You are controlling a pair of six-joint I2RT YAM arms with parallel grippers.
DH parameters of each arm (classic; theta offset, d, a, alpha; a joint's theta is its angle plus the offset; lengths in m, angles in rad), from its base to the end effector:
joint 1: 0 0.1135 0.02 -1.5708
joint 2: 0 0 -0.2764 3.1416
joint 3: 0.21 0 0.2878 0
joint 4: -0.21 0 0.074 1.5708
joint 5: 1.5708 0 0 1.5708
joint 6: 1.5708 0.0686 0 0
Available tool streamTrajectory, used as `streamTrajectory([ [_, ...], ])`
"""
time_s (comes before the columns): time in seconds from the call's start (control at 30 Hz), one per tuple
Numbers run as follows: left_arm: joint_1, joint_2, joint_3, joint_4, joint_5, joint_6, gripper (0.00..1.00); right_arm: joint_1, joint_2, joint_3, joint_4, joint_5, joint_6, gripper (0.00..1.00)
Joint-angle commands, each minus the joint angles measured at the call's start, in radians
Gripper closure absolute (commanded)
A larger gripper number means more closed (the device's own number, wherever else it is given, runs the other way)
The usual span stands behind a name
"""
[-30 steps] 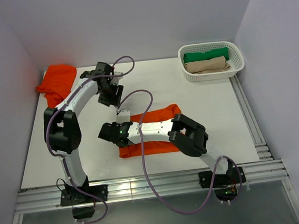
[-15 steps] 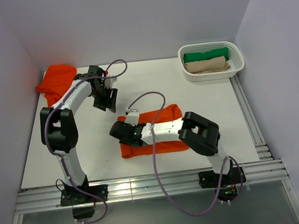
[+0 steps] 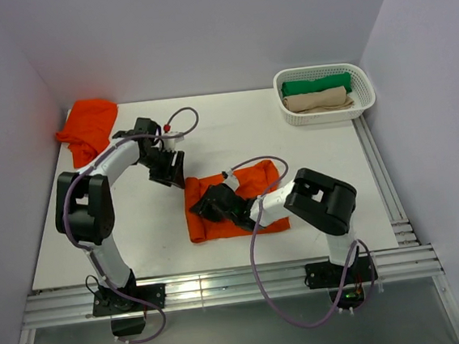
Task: Roll the t-shirts
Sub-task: Roll the tshirt
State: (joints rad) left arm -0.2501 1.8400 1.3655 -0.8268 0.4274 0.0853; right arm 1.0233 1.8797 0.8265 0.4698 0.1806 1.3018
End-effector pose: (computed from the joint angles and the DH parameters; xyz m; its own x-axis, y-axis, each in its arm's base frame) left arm 0.3879 -0.1284 0.1732 -0.9022 0.3105 -0.2993 0.4105 0.8310 -0.3754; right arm 0.2258 0.3467 0.0840 -0.8107 0.4921 -0.3172 0.0740 0.6235 0.7783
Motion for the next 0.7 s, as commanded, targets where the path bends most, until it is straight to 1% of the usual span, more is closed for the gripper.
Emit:
streamTrajectory([
  [0.0,-0.006,-0.050,-0.046,0.094,0.077,0.013,0.35,-0.009,0.048,-0.035,0.174,-0.085,0.079,0.67],
  [0.07,-0.012,-0.045,-0.072,0.117,0.085,0.019,0.34,-0.012,0.068,-0.043,0.213,-0.099,0.091,0.67],
  [0.27,-0.021,-0.018,-0.108,0.213,0.103,-0.028,0.33,-0.020,0.107,-0.049,0.273,-0.125,0.125,0.67],
  [0.37,-0.028,0.007,-0.108,0.247,0.088,-0.065,0.36,-0.022,0.111,-0.044,0.254,-0.124,0.120,0.67],
  [0.4,-0.031,0.013,-0.102,0.250,0.074,-0.077,0.40,-0.020,0.108,-0.030,0.235,-0.116,0.111,0.66],
  [0.43,-0.035,0.025,-0.098,0.246,0.048,-0.078,0.43,-0.019,0.095,-0.023,0.208,-0.104,0.102,0.64],
  [0.47,-0.044,0.030,-0.095,0.242,0.027,-0.078,0.47,-0.019,0.082,-0.014,0.138,-0.092,0.078,0.62],
  [0.5,-0.051,0.031,-0.092,0.238,0.010,-0.116,0.51,-0.011,0.072,-0.001,0.092,-0.076,0.065,0.61],
  [0.53,-0.055,0.033,-0.088,0.233,-0.007,-0.122,0.57,-0.006,0.046,0.031,0.043,-0.034,0.047,0.59],
  [0.57,-0.067,0.031,-0.086,0.221,-0.045,-0.127,0.61,0.000,0.035,0.052,-0.068,-0.014,0.018,0.55],
  [0.63,-0.078,0.027,-0.077,0.210,-0.082,-0.131,0.66,0.020,0.012,0.120,-0.175,0.029,-0.013,0.52],
  [0.67,-0.089,0.025,-0.074,0.195,-0.117,-0.133,0.68,0.026,0.007,0.146,-0.285,0.075,-0.031,0.48],
])
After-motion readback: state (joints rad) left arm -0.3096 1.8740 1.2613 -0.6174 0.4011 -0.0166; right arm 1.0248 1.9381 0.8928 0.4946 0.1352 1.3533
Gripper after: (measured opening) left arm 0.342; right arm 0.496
